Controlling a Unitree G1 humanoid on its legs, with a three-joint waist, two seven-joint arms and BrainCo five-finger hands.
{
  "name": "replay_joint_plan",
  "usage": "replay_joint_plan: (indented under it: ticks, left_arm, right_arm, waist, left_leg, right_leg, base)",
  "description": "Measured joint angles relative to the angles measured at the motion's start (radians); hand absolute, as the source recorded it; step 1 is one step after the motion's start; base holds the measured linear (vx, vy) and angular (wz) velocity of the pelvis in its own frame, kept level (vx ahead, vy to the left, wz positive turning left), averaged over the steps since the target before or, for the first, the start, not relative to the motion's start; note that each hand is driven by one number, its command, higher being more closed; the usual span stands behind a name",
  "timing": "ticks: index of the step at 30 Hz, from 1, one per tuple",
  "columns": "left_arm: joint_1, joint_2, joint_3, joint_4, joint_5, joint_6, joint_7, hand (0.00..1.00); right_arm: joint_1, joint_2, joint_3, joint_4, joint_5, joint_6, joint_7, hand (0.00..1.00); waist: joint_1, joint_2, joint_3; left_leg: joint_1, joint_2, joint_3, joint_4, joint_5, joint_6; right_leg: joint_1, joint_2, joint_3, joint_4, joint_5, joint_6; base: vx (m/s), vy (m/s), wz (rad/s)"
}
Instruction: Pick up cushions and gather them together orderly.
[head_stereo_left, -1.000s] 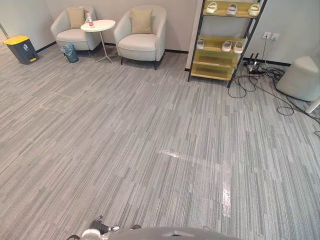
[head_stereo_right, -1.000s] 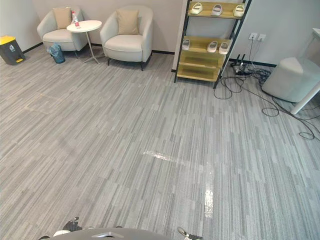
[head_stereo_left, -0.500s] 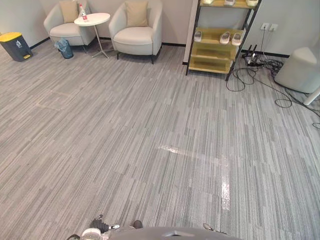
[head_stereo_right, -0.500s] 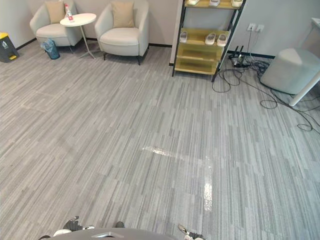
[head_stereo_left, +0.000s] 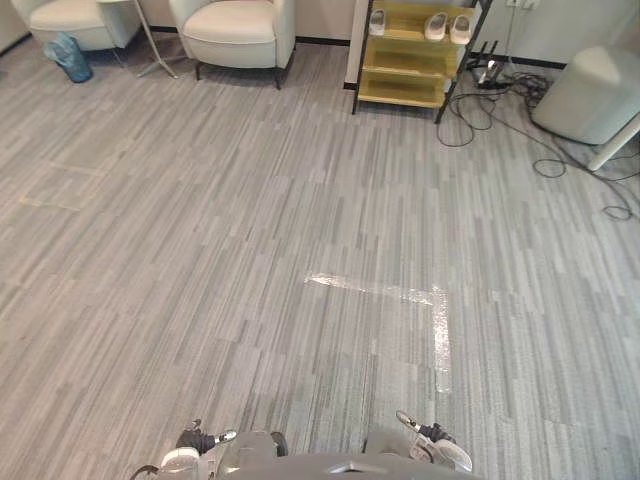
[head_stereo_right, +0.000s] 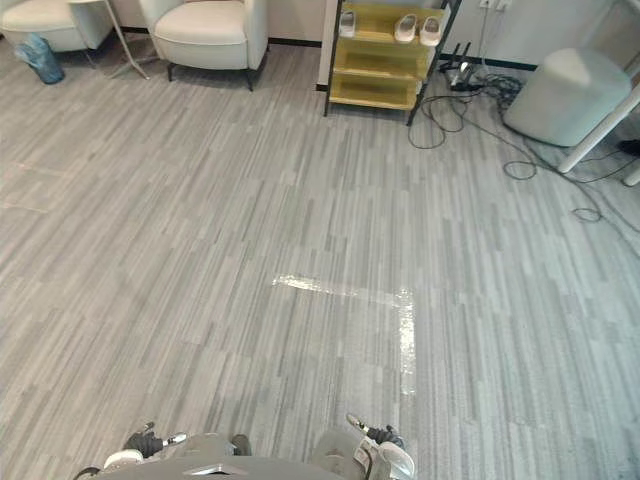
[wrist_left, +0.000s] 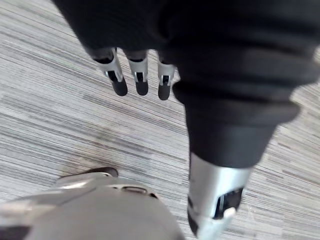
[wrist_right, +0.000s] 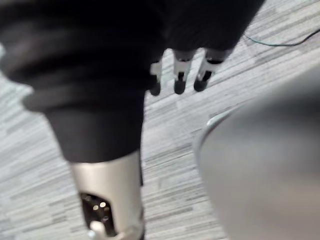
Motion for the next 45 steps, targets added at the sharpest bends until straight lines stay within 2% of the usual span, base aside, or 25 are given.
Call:
replay_joint_plan:
  ticks: [1,4,6,7,8,9,10,12,14,15,19,22,24,26,27,28,31,34,36,37,40,41,42,43,45]
  left_arm:
    - [-0.002,0.009,0.007,0.001,0.000,0.005,0.000,0.00]
    - [-0.011,0.003,0.015,0.001,0.000,0.008,0.000,0.00]
    - [-0.028,-0.009,0.012,0.002,0.002,0.008,-0.001,0.00]
    - [-0.031,-0.007,0.005,0.009,0.005,0.008,-0.002,0.00]
    - [-0.034,-0.008,0.006,0.012,0.007,0.009,-0.002,0.00]
    - [-0.044,-0.025,0.014,0.016,0.014,0.009,-0.001,0.00]
    - [-0.057,-0.049,0.017,0.017,0.031,0.008,-0.003,0.00]
    - [-0.064,-0.087,0.023,0.008,0.038,0.008,-0.003,0.00]
    - [-0.062,-0.110,0.057,-0.012,0.041,0.007,-0.004,0.00]
    - [-0.061,-0.116,0.066,-0.027,0.041,0.006,-0.004,0.00]
    - [-0.053,-0.124,0.110,-0.075,0.040,0.007,-0.004,0.00]
    - [-0.057,-0.130,0.116,-0.090,0.039,0.006,-0.003,0.00]
    - [-0.069,-0.137,0.115,-0.092,0.039,0.002,-0.002,0.00]
    - [-0.059,-0.162,0.110,-0.083,0.039,0.001,0.001,0.00]
    - [-0.067,-0.150,0.114,-0.076,0.038,-0.001,-0.001,0.00]
    - [-0.068,-0.133,0.116,-0.076,0.040,-0.003,0.000,0.00]
    - [-0.069,-0.116,0.133,-0.071,0.039,-0.004,-0.001,0.00]
    - [-0.067,-0.113,0.133,-0.059,0.040,0.002,-0.001,0.00]
    - [-0.059,-0.107,0.113,-0.051,0.040,0.008,-0.001,0.00]
    - [-0.059,-0.095,0.091,-0.036,0.040,0.009,-0.001,0.00]
    - [-0.056,-0.086,0.076,-0.028,0.040,0.011,-0.001,0.00]
    - [-0.055,-0.075,0.074,-0.029,0.039,0.011,-0.002,0.00]
    - [-0.055,-0.083,0.076,-0.017,0.037,0.011,-0.001,0.00]
    - [-0.055,-0.083,0.076,-0.017,0.037,0.011,-0.001,0.00]
    - [-0.046,-0.110,0.077,0.003,0.038,0.011,-0.001,0.00]
  right_arm:
    - [0.000,0.006,0.013,0.002,0.011,0.000,0.000,0.00]
    - [-0.012,0.002,0.029,0.002,0.011,-0.001,0.000,0.00]
    - [-0.041,-0.012,0.035,0.003,0.010,0.001,0.001,0.00]
    - [-0.043,-0.013,0.037,0.007,0.010,0.001,0.001,0.00]
    - [-0.040,-0.015,0.035,0.010,0.010,0.001,0.000,0.00]
    - [-0.047,-0.027,0.029,0.010,0.013,0.000,0.000,0.00]
    - [-0.058,-0.044,0.029,0.012,0.009,0.001,0.000,0.00]
    - [-0.054,-0.041,0.014,0.016,0.008,0.003,0.000,0.00]
    - [-0.041,-0.034,0.031,0.002,0.010,0.008,0.000,0.00]
    - [-0.031,-0.032,0.037,0.001,0.011,0.001,0.000,0.00]
    - [-0.015,-0.035,0.063,0.001,0.024,0.001,-0.003,0.00]
    - [-0.020,-0.035,0.071,-0.001,0.025,0.001,-0.004,0.00]
    - [-0.023,-0.028,0.072,-0.009,0.026,0.001,-0.006,0.00]
    - [-0.007,-0.040,0.081,-0.037,0.025,0.002,-0.009,0.00]
    - [-0.003,-0.033,0.094,-0.036,0.023,0.005,-0.009,0.00]
    - [-0.003,-0.010,0.106,-0.036,0.021,0.009,-0.008,0.00]
    - [-0.004,0.031,0.110,-0.035,0.006,0.009,-0.007,0.00]
    - [-0.005,0.043,0.110,-0.036,-0.016,0.009,0.000,0.00]
    - [-0.019,0.038,0.114,-0.036,-0.034,0.009,0.001,0.00]
    - [-0.022,0.038,0.111,-0.032,-0.034,0.011,0.002,0.00]
    - [-0.027,0.037,0.109,-0.026,-0.034,0.010,0.003,0.00]
    - [-0.029,0.036,0.108,-0.014,-0.034,0.010,0.005,0.00]
    - [-0.040,0.005,0.100,0.019,-0.035,0.010,0.012,0.00]
    - [-0.040,0.005,0.100,0.019,-0.035,0.010,0.012,0.00]
    - [-0.048,-0.045,0.098,0.069,-0.034,0.011,0.013,0.00]
  waist:
    - [0.001,-0.022,0.002]
    - [-0.005,-0.016,0.005]
    - [-0.020,0.008,0.019]
    - [-0.030,0.007,0.019]
    - [-0.040,0.007,0.018]
    - [-0.040,0.034,0.020]
    - [-0.036,0.054,0.019]
    - [-0.035,0.062,0.019]
    - [-0.036,0.075,0.016]
    - [-0.031,0.083,0.013]
    - [-0.005,0.071,0.022]
    - [0.007,0.073,0.021]
    - [0.015,0.064,0.025]
    - [0.023,0.099,0.004]
    - [0.018,0.082,-0.006]
    - [0.012,0.039,-0.015]
    - [0.028,-0.003,-0.035]
    - [0.051,-0.009,-0.040]
    - [0.040,0.002,-0.044]
    - [0.028,-0.002,-0.047]
    - [0.022,-0.008,-0.051]
    - [0.021,-0.026,-0.057]
    - [0.011,0.007,-0.068]
    - [0.011,0.007,-0.068]
    - [0.019,0.058,-0.078]
  left_leg:
    - [0.061,0.002,0.000,-0.037,-0.010,0.002]
    - [0.136,0.011,0.000,-0.117,-0.009,-0.003]
    - [0.182,0.033,-0.004,-0.177,-0.010,-0.025]
    - [0.213,0.034,-0.023,-0.201,-0.014,-0.062]
    - [0.228,0.041,-0.040,-0.202,-0.022,-0.076]
    - [0.241,0.066,-0.050,-0.197,-0.030,-0.092]
    - [0.224,0.083,-0.062,-0.163,0.011,-0.141]
    - [0.211,0.080,-0.078,-0.069,0.108,-0.135]
    - [0.113,0.115,-0.095,0.223,0.222,-0.115]
    - [0.034,0.149,-0.089,0.425,0.208,-0.098]
    - [-0.146,0.213,-0.023,0.683,0.128,-0.067]
    - [-0.242,0.204,-0.013,0.617,0.059,-0.064]
    - [-0.289,0.147,-0.013,0.374,0.038,-0.069]
    - [-0.284,0.113,-0.096,0.099,0.175,-0.095]
    - [-0.272,0.088,-0.074,0.113,0.167,-0.066]
    - [-0.263,0.064,-0.045,0.097,0.146,-0.056]
    - [-0.262,0.062,0.001,0.136,0.090,-0.035]
    - [-0.156,0.066,0.085,0.108,0.032,-0.031]
    - [-0.105,0.068,0.115,0.079,0.028,-0.022]
    - [-0.076,0.069,0.122,0.064,0.030,-0.020]
    - [-0.053,0.076,0.108,0.063,0.031,-0.019]
    - [-0.055,0.064,0.096,0.084,0.029,-0.024]
    - [-0.055,0.079,0.029,0.086,0.033,-0.038]
    - [-0.055,0.079,0.029,0.086,0.033,-0.038]
    - [-0.012,0.093,-0.051,-0.005,0.035,-0.060]
  right_leg:
    - [-0.040,0.001,-0.076,0.012,-0.055,-0.032]
    - [-0.112,0.036,-0.184,-0.120,-0.069,-0.068]
    - [-0.165,0.099,-0.220,-0.330,0.005,-0.107]
    - [-0.168,0.139,-0.214,-0.486,0.150,-0.144]
    - [-0.153,0.144,-0.197,-0.491,0.249,-0.206]
    - [-0.148,0.159,-0.215,-0.463,0.229,-0.215]
    - [-0.146,0.152,-0.226,-0.420,0.178,-0.224]
    - [-0.088,0.142,-0.237,-0.411,0.115,-0.223]
    - [0.043,0.156,-0.251,-0.505,0.097,-0.219]
    - [0.105,0.171,-0.253,-0.554,0.081,-0.220]
    - [0.258,0.175,-0.227,-0.590,0.018,-0.201]
    - [0.308,0.151,-0.185,-0.593,0.003,-0.168]
    - [0.341,0.094,-0.138,-0.591,-0.017,-0.124]
    - [0.337,0.097,-0.091,-0.575,-0.045,-0.059]
    - [0.337,0.068,-0.058,-0.569,-0.056,-0.042]
    - [0.331,0.049,-0.033,-0.587,-0.049,-0.054]
    - [0.326,0.043,-0.009,-0.605,-0.025,-0.070]
    - [0.277,0.015,0.022,-0.447,0.004,-0.053]
    - [0.169,-0.011,0.014,-0.226,0.007,-0.019]
    - [0.131,-0.021,-0.029,-0.171,-0.023,-0.034]
    - [0.083,-0.014,-0.111,-0.258,-0.040,-0.070]
    - [0.061,-0.008,-0.117,-0.400,0.043,-0.078]
    - [0.081,0.025,-0.118,-0.416,0.055,-0.091]
    - [0.081,0.025,-0.118,-0.416,0.055,-0.091]
    - [0.098,0.078,-0.101,-0.462,0.061,-0.093]
  base:
    - [0.34,-0.005,0.10]
    - [0.43,-0.048,0.12]
    - [0.53,-0.100,0.22]
    - [0.44,-0.109,0.43]
    - [0.45,-0.129,0.42]
    - [0.54,-0.167,0.33]
    - [0.63,-0.224,0.26]
    - [0.58,-0.233,0.28]
    - [0.53,-0.195,0.23]
    - [0.40,-0.109,0.14]
    - [0.33,-0.001,-0.07]
    - [0.26,0.159,-0.43]
    - [0.31,0.312,-0.55]
    - [0.25,0.346,-0.62]
    - [0.27,0.321,-0.41]
    - [0.27,0.288,-0.31]
    - [0.25,0.186,-0.44]
    - [0.25,0.157,-0.72]
    - [0.20,0.053,-0.48]
    - [0.17,-0.015,-0.04]
    - [0.24,-0.179,0.08]
    - [0.20,-0.261,0.04]
    - [0.17,-0.220,0.03]
    - [0.13,-0.153,-0.22]
    - [0.15,-0.151,-0.45]
